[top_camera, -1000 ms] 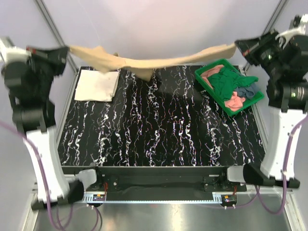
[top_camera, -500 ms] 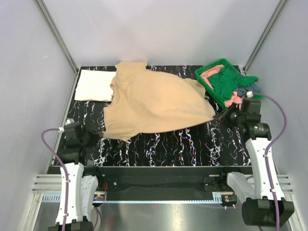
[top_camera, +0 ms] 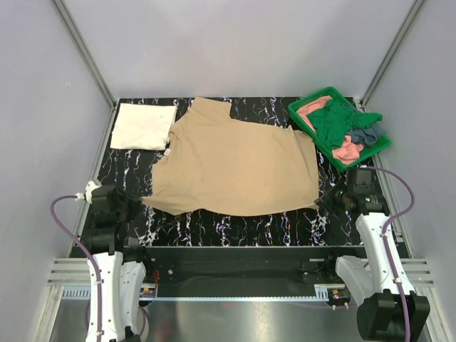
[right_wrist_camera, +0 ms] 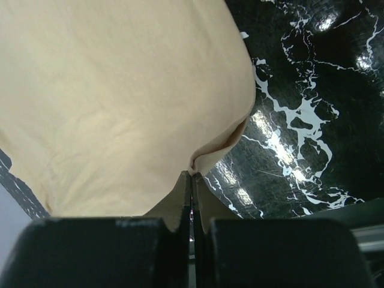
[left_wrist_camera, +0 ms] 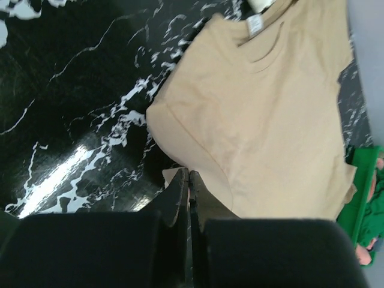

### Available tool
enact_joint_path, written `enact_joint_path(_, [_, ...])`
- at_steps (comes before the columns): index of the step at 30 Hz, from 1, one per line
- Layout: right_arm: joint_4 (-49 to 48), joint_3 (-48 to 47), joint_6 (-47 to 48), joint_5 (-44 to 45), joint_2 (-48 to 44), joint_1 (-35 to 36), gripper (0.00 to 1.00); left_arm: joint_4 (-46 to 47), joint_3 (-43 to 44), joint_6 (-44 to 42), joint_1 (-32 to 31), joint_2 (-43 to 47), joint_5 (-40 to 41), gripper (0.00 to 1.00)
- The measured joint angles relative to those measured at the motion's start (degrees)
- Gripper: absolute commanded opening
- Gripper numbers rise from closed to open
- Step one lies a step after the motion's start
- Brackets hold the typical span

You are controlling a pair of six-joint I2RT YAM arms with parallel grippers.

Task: Fold and stack the t-shirts
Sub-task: Flatten the tshirt out, then fold the tshirt

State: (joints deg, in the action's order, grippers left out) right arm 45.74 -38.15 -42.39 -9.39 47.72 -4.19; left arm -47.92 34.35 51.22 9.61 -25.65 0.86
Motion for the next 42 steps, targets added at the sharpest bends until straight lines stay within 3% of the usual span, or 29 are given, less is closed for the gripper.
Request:
enact_joint_path(10, [0.66,-5.09,-0.81,0.76,0.39,0.0,0.0,1.09,11.17,-1.07,-0.07,-2.21,2.34,0.0])
enact_joint_path(22, [9.92,-5.68,-1.75,0.72,-6.16,0.0,0.0,-6.43,11.65,-1.57,-1.77,-0.11,6.27,0.0])
enact_joint_path(27, [12.61,-4.76,-1.88,0.79,-8.37,0.0,0.0,-8.98,9.88,0.5,-2.99,1.73,8.35,0.0])
enact_joint_path(34, [13.68,-2.64,-4.31,2.93,-10.91,0.0,0.0,-10.71,-2.21,5.86,-3.72,1.81,7.19,0.0])
enact_joint_path(42, [9.49,-2.93,-5.05,7.34,-10.51,0.0,0.0,-7.37,-0.5,5.73,-3.72,-1.81,8.85,0.0])
